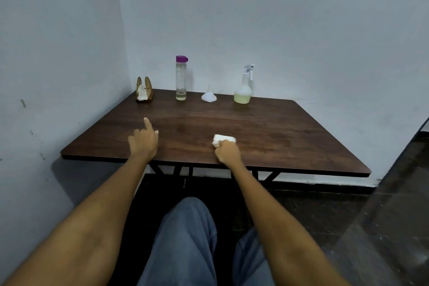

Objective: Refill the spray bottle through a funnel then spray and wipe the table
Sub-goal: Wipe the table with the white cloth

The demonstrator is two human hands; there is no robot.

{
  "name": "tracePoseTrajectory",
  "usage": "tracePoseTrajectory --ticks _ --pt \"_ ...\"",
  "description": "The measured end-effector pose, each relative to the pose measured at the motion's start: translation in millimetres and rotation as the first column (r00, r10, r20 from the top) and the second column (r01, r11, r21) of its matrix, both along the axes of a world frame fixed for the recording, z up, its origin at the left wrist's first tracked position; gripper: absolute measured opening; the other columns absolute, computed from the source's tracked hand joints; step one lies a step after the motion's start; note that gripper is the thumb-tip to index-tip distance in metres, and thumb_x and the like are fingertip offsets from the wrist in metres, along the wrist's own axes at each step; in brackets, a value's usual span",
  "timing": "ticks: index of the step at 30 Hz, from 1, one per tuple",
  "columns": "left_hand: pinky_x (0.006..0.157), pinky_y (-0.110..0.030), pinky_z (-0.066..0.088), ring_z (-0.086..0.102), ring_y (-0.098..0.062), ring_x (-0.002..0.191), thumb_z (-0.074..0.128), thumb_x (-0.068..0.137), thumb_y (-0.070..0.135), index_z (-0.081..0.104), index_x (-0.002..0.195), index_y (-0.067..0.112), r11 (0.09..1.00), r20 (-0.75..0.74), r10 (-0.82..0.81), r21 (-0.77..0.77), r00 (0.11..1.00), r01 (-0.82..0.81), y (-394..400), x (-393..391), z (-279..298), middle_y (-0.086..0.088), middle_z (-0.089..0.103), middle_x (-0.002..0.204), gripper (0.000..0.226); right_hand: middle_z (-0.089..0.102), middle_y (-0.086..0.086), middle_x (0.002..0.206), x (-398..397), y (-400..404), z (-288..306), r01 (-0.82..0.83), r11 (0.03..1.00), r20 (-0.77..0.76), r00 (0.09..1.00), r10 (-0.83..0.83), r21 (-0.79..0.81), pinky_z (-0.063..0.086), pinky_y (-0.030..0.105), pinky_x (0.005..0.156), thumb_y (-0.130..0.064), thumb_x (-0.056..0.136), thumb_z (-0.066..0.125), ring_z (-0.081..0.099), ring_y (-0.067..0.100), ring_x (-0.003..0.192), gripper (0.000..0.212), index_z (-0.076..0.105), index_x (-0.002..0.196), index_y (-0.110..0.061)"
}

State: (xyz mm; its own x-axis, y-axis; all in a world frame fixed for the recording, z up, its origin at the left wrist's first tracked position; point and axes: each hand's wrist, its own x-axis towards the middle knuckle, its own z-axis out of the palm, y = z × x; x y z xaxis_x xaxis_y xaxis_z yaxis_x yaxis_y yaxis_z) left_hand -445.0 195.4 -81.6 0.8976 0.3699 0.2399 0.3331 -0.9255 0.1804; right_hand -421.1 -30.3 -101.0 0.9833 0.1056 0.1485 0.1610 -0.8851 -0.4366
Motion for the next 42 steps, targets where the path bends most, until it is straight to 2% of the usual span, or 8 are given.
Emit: tracePoseTrajectory --ticks 4,9,15,18,20,24,29,42 --pt "0.097 -0.043 0.041 0.049 -0.034 0.123 0.027 0.104 0.033 0.009 0.153 0.003 1.0 -0.023 -0.014 0.003 1.0 0.014 -11.2 1.0 0.6 -0.019 0.059 0.127 0.06 0.062 0.018 0.119 1.5 -60.2 -9.7 0.259 0.965 -0.027 0.966 -0.258 0.043 0.046 0.036 0.091 -0.01 0.088 0.045 0.056 0.035 0.114 0.032 0.061 0.114 0.0" --pt "0.098 -0.043 0.04 0.048 -0.033 0.125 0.026 0.105 0.032 0.008 0.153 0.003 0.998 -0.044 -0.058 -0.009 0.997 0.058 -32.8 5.7 1.5 -0.018 0.058 0.129 0.059 0.06 0.016 0.118 -18.3 -22.4 -21.0 0.322 0.946 0.051 0.945 -0.324 0.04 0.044 0.039 0.099 -0.008 0.085 0.047 0.053 0.032 0.115 0.031 0.063 0.11 0.0" --pt "0.098 -0.045 0.041 0.049 -0.034 0.125 0.026 0.104 0.032 0.01 0.153 0.004 0.998 -0.034 -0.069 -0.015 0.997 0.068 -33.2 5.2 2.2 -0.019 0.058 0.129 0.059 0.059 0.02 0.119 -45.3 81.9 -16.8 -0.038 0.996 0.04 0.999 0.035 0.075 0.044 0.04 0.094 -0.008 0.086 0.05 0.054 0.036 0.114 0.03 0.06 0.112 0.001" --pt "0.099 -0.045 0.04 0.048 -0.036 0.126 0.027 0.104 0.031 0.012 0.152 0.002 0.999 -0.028 -0.047 -0.015 0.999 0.046 -28.3 0.4 -4.8 -0.021 0.057 0.131 0.058 0.058 0.018 0.12 -50.8 91.4 -15.4 -0.214 0.974 0.03 0.977 0.212 0.07 0.045 0.038 0.09 -0.011 0.09 0.046 0.054 0.035 0.114 0.029 0.06 0.114 -0.004" --pt "0.1 -0.045 0.04 0.046 -0.036 0.127 0.026 0.104 0.031 0.012 0.152 0.001 0.999 -0.041 -0.038 -0.029 0.998 0.037 -26.4 -0.7 -5.0 -0.021 0.056 0.132 0.058 0.058 0.015 0.123 -47.0 73.6 -15.1 -0.224 0.974 0.024 0.975 0.223 0.027 0.046 0.037 0.091 -0.01 0.088 0.046 0.055 0.035 0.114 0.033 0.06 0.118 -0.011" --pt "0.099 -0.045 0.04 0.044 -0.036 0.128 0.025 0.105 0.031 0.008 0.153 0.002 0.997 -0.068 -0.04 -0.062 0.997 0.036 -26.8 -1.5 3.9 -0.021 0.053 0.134 0.059 0.06 0.017 0.125 -24.3 6.5 -12.5 0.05 0.998 -0.001 0.999 -0.05 0.043 0.046 0.036 0.094 -0.012 0.087 0.049 0.056 0.034 0.117 0.036 0.057 0.122 -0.006" --pt "0.099 -0.044 0.04 0.044 -0.036 0.129 0.025 0.105 0.031 0.007 0.153 0.002 0.996 -0.096 -0.042 -0.077 0.994 0.035 -20.3 -2.2 9.4 -0.021 0.052 0.136 0.06 0.064 0.018 0.117 1.4 -83.9 -8.0 0.351 0.93 -0.034 0.936 -0.349 0.107 0.046 0.036 0.093 -0.009 0.088 0.045 0.056 0.034 0.115 0.031 0.064 0.113 -0.003" --pt "0.103 -0.043 0.038 0.036 -0.034 0.135 0.028 0.104 0.027 0.011 0.151 -0.003 0.974 -0.096 0.027 -0.221 0.995 -0.048 34.5 25.1 -3.5 -0.021 0.041 0.144 0.059 0.058 0.018 0.126 59.8 -71.7 -9.2 0.53 0.83 -0.135 0.848 -0.513 0.172 0.039 0.039 0.103 -0.021 0.094 0.045 0.049 0.035 0.122 0.032 0.062 0.118 -0.007"
